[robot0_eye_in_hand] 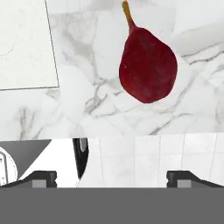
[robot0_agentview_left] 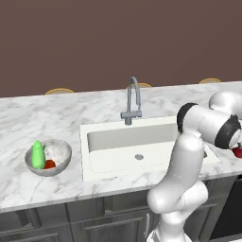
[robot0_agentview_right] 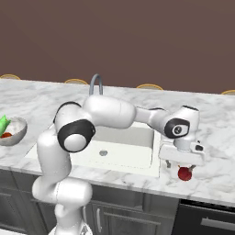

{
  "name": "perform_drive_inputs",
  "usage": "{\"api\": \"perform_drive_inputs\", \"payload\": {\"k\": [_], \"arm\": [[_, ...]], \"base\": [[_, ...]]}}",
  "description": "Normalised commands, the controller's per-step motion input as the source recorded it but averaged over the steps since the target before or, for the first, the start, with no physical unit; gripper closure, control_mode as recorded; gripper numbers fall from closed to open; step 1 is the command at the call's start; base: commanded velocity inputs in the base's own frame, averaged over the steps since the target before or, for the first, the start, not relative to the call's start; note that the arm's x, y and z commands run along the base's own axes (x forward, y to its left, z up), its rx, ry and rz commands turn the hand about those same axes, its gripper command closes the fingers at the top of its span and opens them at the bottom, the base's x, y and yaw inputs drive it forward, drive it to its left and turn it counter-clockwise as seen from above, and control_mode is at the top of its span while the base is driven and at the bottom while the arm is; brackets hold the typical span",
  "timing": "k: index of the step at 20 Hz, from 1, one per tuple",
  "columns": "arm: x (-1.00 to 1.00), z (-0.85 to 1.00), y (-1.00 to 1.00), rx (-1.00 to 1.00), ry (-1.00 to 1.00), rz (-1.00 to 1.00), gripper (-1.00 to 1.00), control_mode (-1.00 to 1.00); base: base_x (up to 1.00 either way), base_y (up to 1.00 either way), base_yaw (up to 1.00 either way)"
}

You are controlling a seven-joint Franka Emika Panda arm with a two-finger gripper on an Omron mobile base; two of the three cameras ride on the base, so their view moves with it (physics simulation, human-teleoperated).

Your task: There is a mixed pile of frozen fruits and vegetables on the counter. Locate all the frozen vegetables and place the items in a bowl on the counter. Take all the frozen fruits and defrost them in a running sink.

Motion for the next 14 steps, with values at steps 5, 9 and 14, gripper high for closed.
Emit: {"api": "perform_drive_inputs", "payload": {"k": [5,9,14], "arm": [[0.47,-0.14,-0.37,0.02,-0.06,0.13,-1.00,-1.00],[0.31,-0.24,-0.56,0.00,-0.02,0.09,-1.00,-1.00],[0.08,-0.35,-0.04,-0.04,0.00,0.01,-1.00,-1.00]], "base": [[0.00,0.00,0.00],[0.00,0.00,0.00],[0.00,0.00,0.00]]}}
